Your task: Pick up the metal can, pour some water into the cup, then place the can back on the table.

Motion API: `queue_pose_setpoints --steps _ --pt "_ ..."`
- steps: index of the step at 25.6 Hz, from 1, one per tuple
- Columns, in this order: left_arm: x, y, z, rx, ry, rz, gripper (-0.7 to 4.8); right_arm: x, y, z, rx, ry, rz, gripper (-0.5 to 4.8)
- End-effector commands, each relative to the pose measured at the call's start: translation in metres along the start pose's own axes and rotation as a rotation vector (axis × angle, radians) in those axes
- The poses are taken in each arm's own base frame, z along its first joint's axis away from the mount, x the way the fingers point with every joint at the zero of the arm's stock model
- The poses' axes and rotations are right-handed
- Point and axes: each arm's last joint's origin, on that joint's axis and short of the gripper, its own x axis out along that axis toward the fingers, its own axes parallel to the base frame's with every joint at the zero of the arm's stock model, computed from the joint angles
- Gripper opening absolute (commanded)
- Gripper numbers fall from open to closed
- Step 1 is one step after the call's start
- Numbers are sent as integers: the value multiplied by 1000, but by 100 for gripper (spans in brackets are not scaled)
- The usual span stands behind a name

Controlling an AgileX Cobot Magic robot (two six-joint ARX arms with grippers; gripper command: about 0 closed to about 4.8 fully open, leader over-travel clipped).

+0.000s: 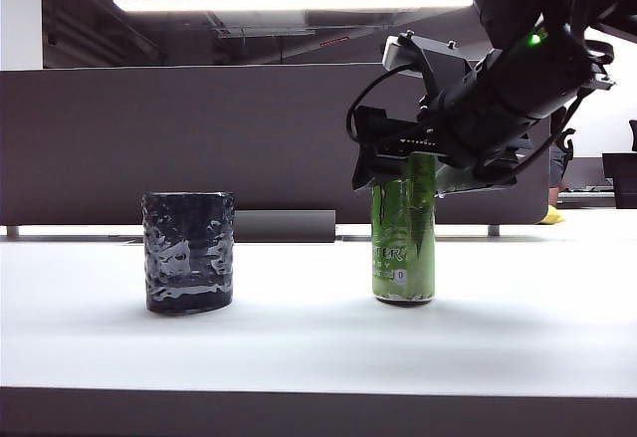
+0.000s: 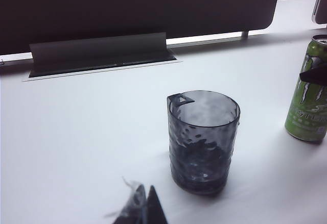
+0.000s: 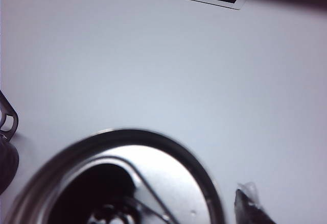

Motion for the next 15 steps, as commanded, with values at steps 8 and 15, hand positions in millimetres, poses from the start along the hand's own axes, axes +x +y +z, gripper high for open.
queue_pose_setpoints --steps 8,15 --pt "0 0 2 0 -14 0 -5 -11 3 21 12 -127 26 479" --pt "0 1 2 0 -13 8 -5 -42 4 57 21 -327 45 479"
